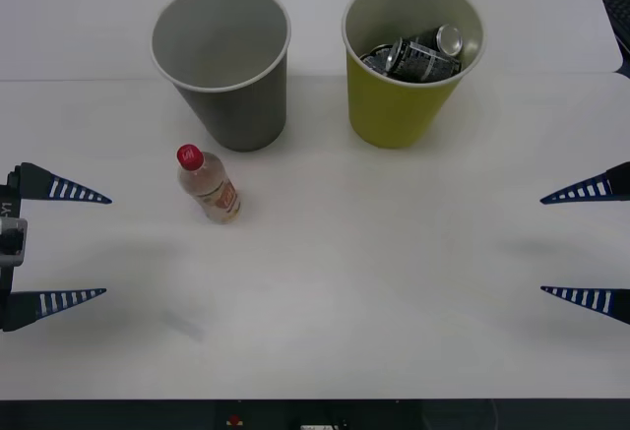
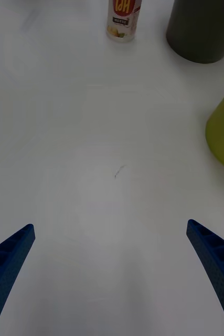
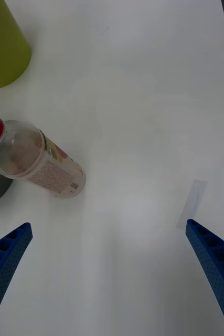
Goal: Put the can into the green bin and the plastic bottle into the gray bin
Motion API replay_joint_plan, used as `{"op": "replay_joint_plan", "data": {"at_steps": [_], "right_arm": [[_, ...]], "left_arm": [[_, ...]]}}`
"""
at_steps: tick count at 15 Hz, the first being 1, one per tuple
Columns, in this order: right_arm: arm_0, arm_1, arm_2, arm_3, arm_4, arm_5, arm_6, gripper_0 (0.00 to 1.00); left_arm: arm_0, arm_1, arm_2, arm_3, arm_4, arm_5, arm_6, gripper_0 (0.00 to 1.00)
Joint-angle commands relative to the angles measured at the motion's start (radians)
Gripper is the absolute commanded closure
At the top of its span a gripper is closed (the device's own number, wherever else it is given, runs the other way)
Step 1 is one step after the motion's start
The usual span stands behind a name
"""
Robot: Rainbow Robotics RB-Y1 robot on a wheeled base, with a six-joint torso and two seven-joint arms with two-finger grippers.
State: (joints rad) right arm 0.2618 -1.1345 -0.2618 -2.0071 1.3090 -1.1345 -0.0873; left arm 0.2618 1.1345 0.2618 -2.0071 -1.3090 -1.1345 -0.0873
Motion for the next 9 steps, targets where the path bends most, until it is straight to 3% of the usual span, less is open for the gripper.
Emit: {"op": "replay_joint_plan", "data": {"at_steps": [1, 5, 9], "right_arm": [[0.000, 0.000, 0.000, 0.000, 0.000, 0.000, 0.000, 0.00], [0.000, 0.000, 0.000, 0.000, 0.000, 0.000, 0.000, 0.00], [0.000, 0.000, 0.000, 0.000, 0.000, 0.000, 0.000, 0.00]], "left_arm": [[-0.015, -0.007, -0.003, 0.002, 0.013, 0.012, 0.000, 0.00], [-0.015, -0.002, -0.004, 0.014, 0.060, 0.021, 0.003, 0.00], [-0.021, -0.004, -0.004, 0.107, 0.109, 0.030, 0.004, 0.00]]}}
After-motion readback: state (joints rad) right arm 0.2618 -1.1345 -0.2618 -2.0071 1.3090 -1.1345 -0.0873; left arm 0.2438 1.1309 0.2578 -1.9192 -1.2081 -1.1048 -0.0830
